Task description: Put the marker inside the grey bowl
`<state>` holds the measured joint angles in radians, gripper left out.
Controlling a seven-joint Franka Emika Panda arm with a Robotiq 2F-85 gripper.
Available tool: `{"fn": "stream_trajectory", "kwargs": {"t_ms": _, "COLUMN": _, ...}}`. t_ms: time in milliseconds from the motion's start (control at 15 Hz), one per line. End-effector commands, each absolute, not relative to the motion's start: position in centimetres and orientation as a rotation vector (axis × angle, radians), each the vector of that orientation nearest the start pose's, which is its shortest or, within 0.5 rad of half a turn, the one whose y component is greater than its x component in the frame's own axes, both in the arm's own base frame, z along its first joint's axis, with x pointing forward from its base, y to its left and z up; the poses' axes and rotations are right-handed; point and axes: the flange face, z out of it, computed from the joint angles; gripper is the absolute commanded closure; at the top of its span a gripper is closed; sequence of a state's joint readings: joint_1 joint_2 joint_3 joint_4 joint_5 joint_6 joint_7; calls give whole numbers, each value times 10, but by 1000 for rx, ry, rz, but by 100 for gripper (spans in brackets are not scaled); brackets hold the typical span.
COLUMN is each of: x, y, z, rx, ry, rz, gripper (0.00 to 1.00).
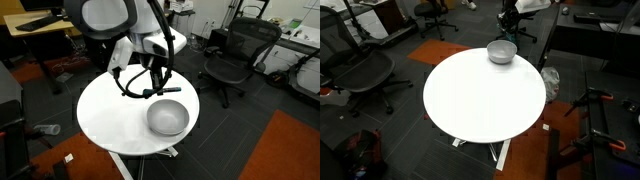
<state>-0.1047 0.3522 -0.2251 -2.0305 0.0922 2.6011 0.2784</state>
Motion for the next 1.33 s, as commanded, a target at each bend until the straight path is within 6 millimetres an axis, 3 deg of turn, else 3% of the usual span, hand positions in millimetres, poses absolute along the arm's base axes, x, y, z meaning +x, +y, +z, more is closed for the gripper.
{"fn": "stream_trajectory", "kwargs": {"t_ms": 0, "x": 603, "y": -215, "z": 282, "rx": -2974, "ry": 1029, "rz": -301, "gripper": 95}}
{"fn": "stream_trajectory", "kwargs": {"t_ms": 600, "x": 614, "y": -229, "z": 228, "rx": -2974, "ry": 1069, "rz": -228, "gripper": 95}}
{"fn": "stream_trajectory", "kwargs": {"t_ms": 667, "x": 615, "y": -231, "z": 224, "rx": -2973, "ry": 1072, "rz": -225, "gripper": 56}}
{"fn": "stream_trajectory", "kwargs": {"t_ms": 800, "x": 616, "y": -233, "z": 221, "rx": -2964, "ry": 1082, "rz": -230, "gripper": 49}}
{"fn": "stream_trajectory", "kwargs": {"t_ms": 1000, "x": 616, "y": -234, "z": 224, "rx": -2957, "ry": 1083, "rz": -250, "gripper": 27}}
{"fn": "stream_trajectory", "kwargs": {"t_ms": 1200, "x": 611, "y": -228, "z": 242, "rx": -2963, "ry": 1058, "rz": -303, "gripper": 3}}
{"fn": "stream_trajectory", "kwargs": {"t_ms": 1267, "x": 609, "y": -226, "z": 249, "rx": -2961, "ry": 1050, "rz": -315, "gripper": 0}}
